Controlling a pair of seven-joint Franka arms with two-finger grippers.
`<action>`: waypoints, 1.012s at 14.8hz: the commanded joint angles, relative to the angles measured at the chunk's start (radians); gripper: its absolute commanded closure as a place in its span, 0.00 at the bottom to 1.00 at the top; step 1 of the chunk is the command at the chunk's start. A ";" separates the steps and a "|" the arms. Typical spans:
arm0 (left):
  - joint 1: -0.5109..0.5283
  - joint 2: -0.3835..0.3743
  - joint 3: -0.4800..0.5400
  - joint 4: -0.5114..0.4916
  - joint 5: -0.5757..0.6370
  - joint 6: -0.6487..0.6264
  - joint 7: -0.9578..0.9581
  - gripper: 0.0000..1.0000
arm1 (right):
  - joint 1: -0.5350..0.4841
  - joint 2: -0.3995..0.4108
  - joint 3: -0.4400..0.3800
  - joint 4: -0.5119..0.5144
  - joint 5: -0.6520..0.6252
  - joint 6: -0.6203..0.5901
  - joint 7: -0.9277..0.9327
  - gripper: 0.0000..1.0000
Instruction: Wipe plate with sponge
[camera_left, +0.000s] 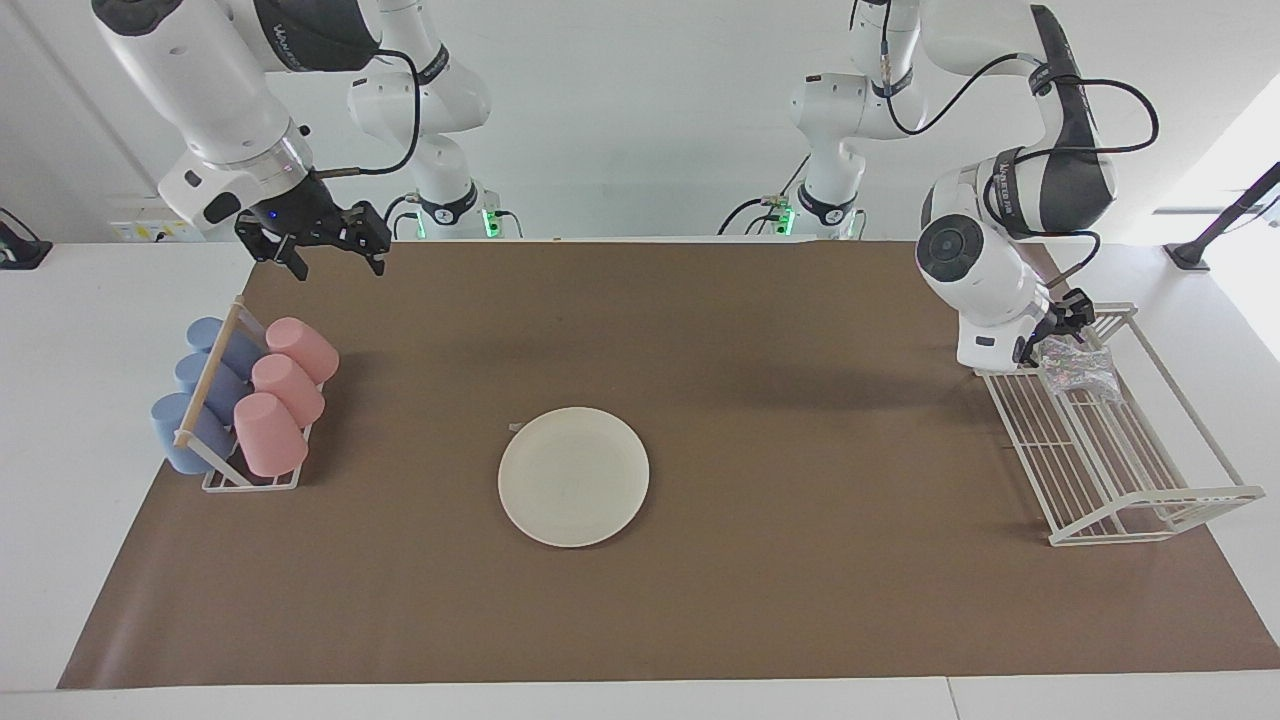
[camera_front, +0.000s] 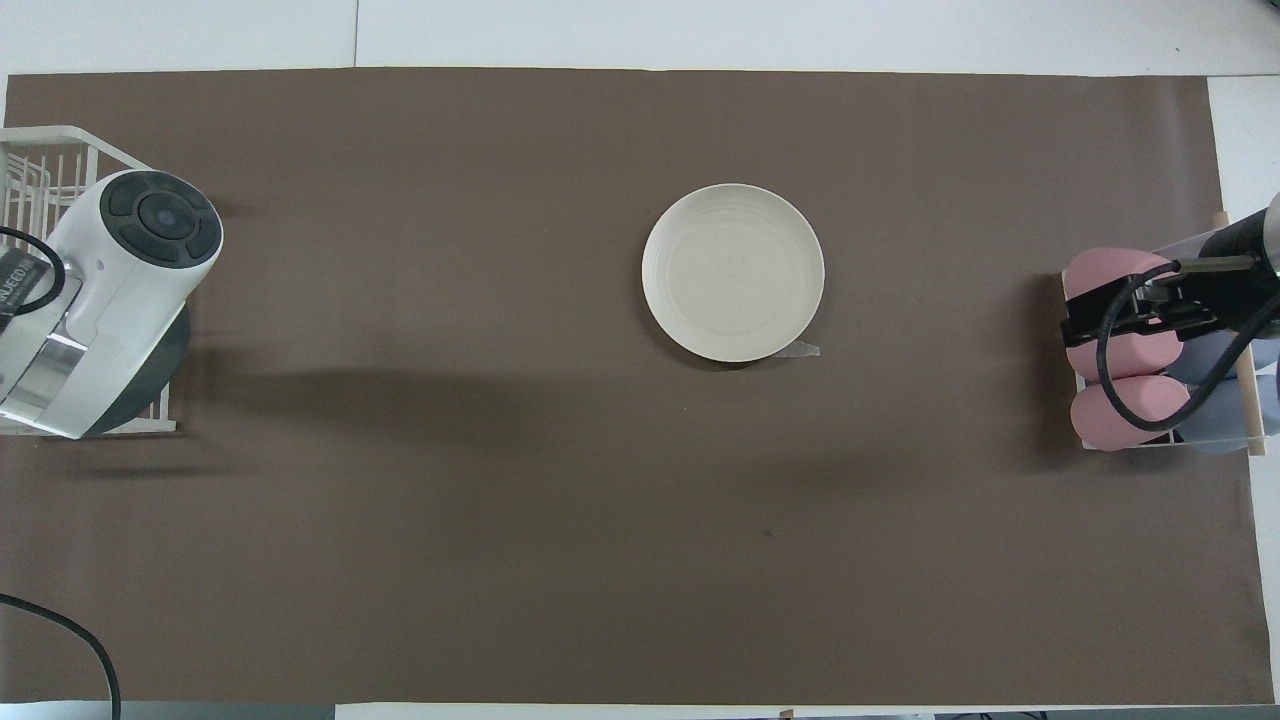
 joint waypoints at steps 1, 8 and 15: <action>-0.010 -0.026 0.009 -0.028 -0.023 0.028 -0.056 0.00 | 0.000 -0.009 0.009 0.005 -0.019 -0.018 0.007 0.00; 0.001 -0.028 0.012 0.113 -0.252 0.007 -0.038 0.00 | 0.000 -0.009 0.000 0.005 -0.007 -0.033 0.007 0.00; 0.068 -0.135 0.028 0.252 -0.567 -0.171 0.235 0.00 | -0.011 -0.021 0.001 -0.007 -0.013 -0.035 0.007 0.00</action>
